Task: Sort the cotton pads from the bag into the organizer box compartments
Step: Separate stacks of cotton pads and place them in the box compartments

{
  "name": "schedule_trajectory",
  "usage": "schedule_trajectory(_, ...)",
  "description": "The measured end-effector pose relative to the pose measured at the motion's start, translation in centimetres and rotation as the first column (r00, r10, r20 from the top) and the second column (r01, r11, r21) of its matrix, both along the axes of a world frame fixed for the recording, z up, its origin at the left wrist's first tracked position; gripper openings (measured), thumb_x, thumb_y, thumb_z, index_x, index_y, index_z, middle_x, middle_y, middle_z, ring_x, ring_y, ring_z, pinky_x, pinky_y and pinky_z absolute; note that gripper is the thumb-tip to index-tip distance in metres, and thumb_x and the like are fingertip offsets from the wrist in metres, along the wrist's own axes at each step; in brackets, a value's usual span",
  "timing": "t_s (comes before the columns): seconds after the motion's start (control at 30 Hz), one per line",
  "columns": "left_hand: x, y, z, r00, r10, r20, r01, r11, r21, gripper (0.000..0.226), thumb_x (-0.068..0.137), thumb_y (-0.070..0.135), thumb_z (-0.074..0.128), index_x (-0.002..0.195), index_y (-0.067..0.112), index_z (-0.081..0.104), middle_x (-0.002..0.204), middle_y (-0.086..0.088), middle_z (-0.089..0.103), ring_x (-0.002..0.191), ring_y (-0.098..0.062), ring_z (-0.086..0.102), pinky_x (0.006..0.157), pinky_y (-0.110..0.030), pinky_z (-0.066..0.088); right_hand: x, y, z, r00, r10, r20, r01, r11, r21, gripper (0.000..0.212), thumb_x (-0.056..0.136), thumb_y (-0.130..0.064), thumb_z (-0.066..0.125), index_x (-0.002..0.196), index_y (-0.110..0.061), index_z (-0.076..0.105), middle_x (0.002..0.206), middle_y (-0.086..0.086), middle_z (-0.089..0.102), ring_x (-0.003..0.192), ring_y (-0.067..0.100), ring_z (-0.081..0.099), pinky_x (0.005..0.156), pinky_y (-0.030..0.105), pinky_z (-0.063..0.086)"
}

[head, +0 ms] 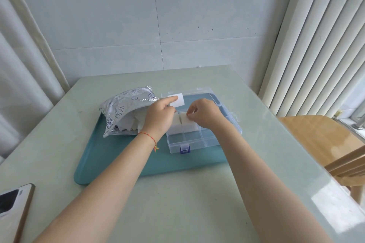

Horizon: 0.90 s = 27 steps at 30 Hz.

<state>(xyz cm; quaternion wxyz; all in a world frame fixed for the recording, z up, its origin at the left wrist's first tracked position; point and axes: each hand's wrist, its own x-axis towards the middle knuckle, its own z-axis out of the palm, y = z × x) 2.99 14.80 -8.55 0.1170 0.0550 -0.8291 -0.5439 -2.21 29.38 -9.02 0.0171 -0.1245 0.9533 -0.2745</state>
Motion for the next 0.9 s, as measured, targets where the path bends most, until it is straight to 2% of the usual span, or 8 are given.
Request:
schedule_trajectory(0.1, -0.1, 0.0, -0.1, 1.000, -0.010, 0.009, 0.008, 0.984, 0.175, 0.040, 0.093, 0.001, 0.045, 0.121, 0.018, 0.068, 0.117, -0.001, 0.066, 0.104, -0.019, 0.065, 0.086, -0.029, 0.054, 0.0, 0.6, 0.9, 0.999, 0.023, 0.024, -0.022, 0.999, -0.041, 0.023, 0.092, -0.017, 0.053, 0.097, -0.016, 0.075, 0.087, -0.001, 0.067, 0.080, 0.017, 0.059, 0.067, 0.027, 0.048)
schedule_trajectory(0.17, -0.1, 0.0, 0.0, 0.999, -0.033, 0.000, 0.031, 0.936, 0.351, 0.037, 0.094, 0.000, 0.046, 0.116, 0.016, 0.070, 0.124, -0.004, 0.065, 0.101, -0.017, 0.065, 0.078, -0.027, 0.052, -0.1, 1.1, 1.8, 0.998, -0.020, 0.054, 0.032, 0.971, -0.236, 0.023, 0.093, -0.017, 0.052, 0.094, -0.017, 0.075, 0.083, -0.001, 0.068, 0.066, 0.013, 0.055, 0.058, 0.023, 0.042)
schedule_trajectory(0.27, 0.0, 0.2, 0.3, 0.991, -0.131, -0.026, 0.122, 0.814, 0.568, 0.037, 0.095, 0.000, 0.042, 0.121, 0.010, 0.067, 0.127, -0.007, 0.065, 0.100, -0.016, 0.064, 0.077, -0.028, 0.050, 0.2, 1.7, 2.6, 0.960, 0.051, 0.276, 0.136, 0.777, -0.615, 0.021, 0.092, -0.029, 0.059, 0.095, -0.013, 0.072, 0.084, 0.000, 0.071, 0.069, 0.013, 0.060, 0.064, 0.024, 0.042)
schedule_trajectory(0.37, -0.1, 0.4, 0.2, 0.977, -0.210, -0.023, 0.184, 0.791, 0.583, 0.038, 0.097, 0.002, 0.042, 0.126, 0.010, 0.065, 0.129, -0.007, 0.064, 0.114, -0.019, 0.061, 0.081, -0.028, 0.049, 0.6, 1.3, 2.4, 0.924, 0.132, 0.358, 0.182, 0.672, -0.718, 0.012, 0.092, -0.024, 0.064, 0.091, -0.012, 0.064, 0.085, 0.003, 0.073, 0.074, 0.016, 0.066, 0.068, 0.026, 0.047)
schedule_trajectory(0.47, 0.0, 0.6, 0.0, 0.977, -0.214, 0.009, 0.189, 0.879, 0.438, 0.034, 0.096, 0.002, 0.048, 0.122, 0.014, 0.067, 0.127, -0.003, 0.066, 0.119, -0.018, 0.059, 0.081, -0.026, 0.051, 0.5, 1.0, 2.1, 0.936, 0.068, 0.345, 0.239, 0.597, -0.766, 0.014, 0.090, -0.012, 0.065, 0.078, -0.014, 0.060, 0.075, 0.001, 0.069, 0.068, 0.014, 0.068, 0.065, 0.025, 0.048)
schedule_trajectory(0.6, 0.0, 0.4, -0.3, 0.995, -0.098, -0.013, 0.098, 0.995, -0.003, 0.033, 0.093, 0.006, 0.050, 0.116, 0.018, 0.070, 0.119, 0.006, 0.068, 0.106, -0.005, 0.059, 0.095, -0.021, 0.045, 0.1, 1.8, 2.1, 0.961, -0.107, 0.254, 0.255, 0.694, -0.674, 0.009, 0.086, -0.008, 0.069, 0.082, -0.013, 0.062, 0.073, 0.001, 0.065, 0.059, 0.009, 0.062, 0.048, 0.012, 0.042)
schedule_trajectory(0.73, -0.2, 0.4, -0.6, 0.996, -0.002, -0.090, -0.018, 0.975, -0.223, 0.038, 0.091, 0.000, 0.043, 0.118, 0.013, 0.066, 0.119, -0.003, 0.066, 0.107, -0.011, 0.057, 0.091, -0.018, 0.040, 0.2, 1.3, 1.7, 0.973, -0.099, 0.206, 0.194, 0.836, -0.513, 0.014, 0.083, -0.010, 0.074, 0.090, -0.011, 0.061, 0.072, 0.000, 0.065, 0.059, 0.011, 0.057, 0.051, 0.017, 0.042)
schedule_trajectory(0.9, -0.3, 0.0, -1.4, 0.994, -0.093, -0.052, 0.058, 0.881, -0.470, 0.041, 0.090, 0.001, 0.040, 0.116, 0.014, 0.071, 0.125, -0.004, 0.064, 0.121, -0.019, 0.053, 0.100, -0.025, 0.039, 0.1, 0.6, 1.1, 0.992, -0.071, 0.101, 0.095, 0.963, -0.254, 0.005, 0.083, -0.012, 0.071, 0.084, -0.013, 0.067, 0.067, -0.009, 0.062, 0.066, 0.011, 0.056, 0.055, 0.020, 0.043)
